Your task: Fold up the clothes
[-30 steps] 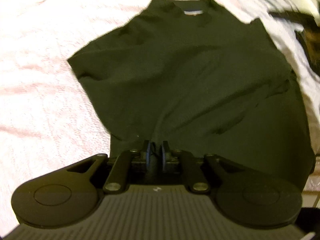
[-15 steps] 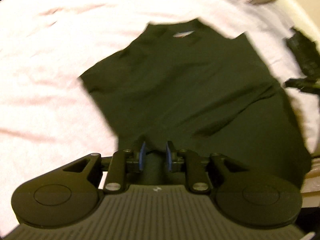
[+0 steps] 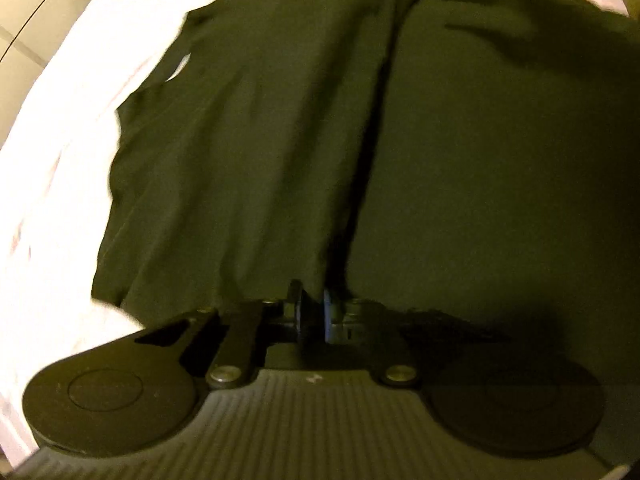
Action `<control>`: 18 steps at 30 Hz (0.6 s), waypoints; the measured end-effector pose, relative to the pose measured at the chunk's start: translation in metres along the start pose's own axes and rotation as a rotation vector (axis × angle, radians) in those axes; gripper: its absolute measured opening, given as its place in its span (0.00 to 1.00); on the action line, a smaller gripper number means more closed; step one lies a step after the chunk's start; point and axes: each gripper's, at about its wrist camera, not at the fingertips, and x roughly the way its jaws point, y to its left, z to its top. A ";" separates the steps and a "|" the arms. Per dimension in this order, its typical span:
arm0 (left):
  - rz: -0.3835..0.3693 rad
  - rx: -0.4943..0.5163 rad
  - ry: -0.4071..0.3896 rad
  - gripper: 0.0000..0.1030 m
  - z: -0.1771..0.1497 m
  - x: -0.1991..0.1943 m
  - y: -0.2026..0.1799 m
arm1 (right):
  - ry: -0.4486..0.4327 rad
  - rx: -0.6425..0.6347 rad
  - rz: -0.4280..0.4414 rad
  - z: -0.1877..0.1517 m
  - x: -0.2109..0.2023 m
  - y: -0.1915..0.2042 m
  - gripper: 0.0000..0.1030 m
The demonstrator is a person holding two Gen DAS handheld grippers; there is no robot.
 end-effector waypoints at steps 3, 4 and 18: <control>-0.025 -0.039 0.024 0.05 -0.018 -0.007 0.009 | 0.014 0.018 -0.028 -0.002 -0.003 -0.009 0.40; -0.024 -0.046 0.040 0.05 -0.026 -0.007 0.011 | 0.024 0.026 -0.037 -0.003 -0.001 -0.013 0.40; -0.033 -0.301 -0.011 0.23 -0.041 -0.023 0.034 | 0.257 0.220 -0.077 -0.018 0.029 -0.012 0.43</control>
